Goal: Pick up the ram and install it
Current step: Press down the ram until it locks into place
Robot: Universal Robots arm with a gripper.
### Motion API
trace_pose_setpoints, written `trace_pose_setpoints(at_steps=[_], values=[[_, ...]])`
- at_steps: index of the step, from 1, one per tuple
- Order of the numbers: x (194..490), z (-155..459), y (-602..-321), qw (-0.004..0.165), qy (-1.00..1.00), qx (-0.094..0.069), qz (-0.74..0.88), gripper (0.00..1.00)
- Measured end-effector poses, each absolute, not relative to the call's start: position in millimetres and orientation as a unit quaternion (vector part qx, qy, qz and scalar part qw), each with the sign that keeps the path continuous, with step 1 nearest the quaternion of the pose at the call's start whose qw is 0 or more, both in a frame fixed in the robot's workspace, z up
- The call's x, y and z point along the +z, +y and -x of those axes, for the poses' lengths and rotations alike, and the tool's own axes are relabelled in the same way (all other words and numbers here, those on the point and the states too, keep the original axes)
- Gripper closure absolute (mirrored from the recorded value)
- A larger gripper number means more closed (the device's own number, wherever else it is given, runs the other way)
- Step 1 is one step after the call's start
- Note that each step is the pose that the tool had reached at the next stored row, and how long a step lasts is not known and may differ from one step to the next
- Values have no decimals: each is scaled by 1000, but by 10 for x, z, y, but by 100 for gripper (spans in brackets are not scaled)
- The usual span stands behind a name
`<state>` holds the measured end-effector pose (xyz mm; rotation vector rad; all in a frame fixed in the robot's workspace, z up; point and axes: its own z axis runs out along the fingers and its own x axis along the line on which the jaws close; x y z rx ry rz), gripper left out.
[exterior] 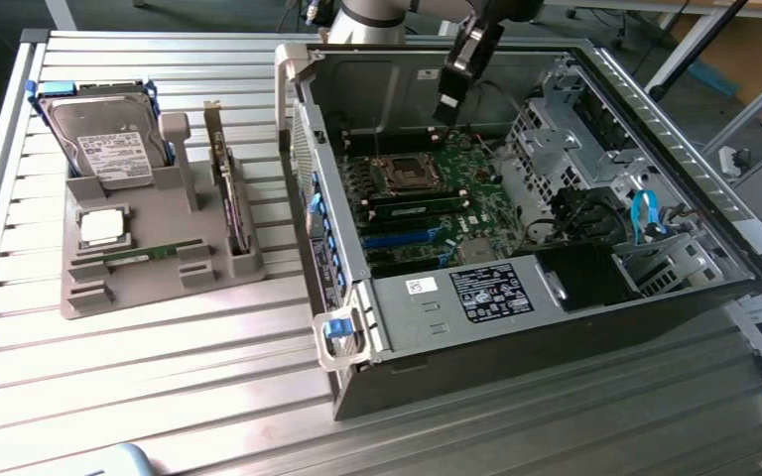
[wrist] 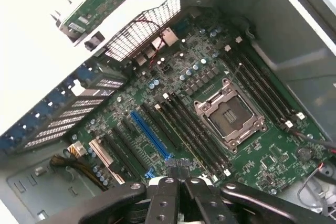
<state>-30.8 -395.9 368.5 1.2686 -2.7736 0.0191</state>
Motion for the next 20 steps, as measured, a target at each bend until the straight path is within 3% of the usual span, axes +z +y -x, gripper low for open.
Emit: trace_pose_setpoints(at_steps=[20], values=[[3685,308,-3959,46,-969,-2,-244,89]])
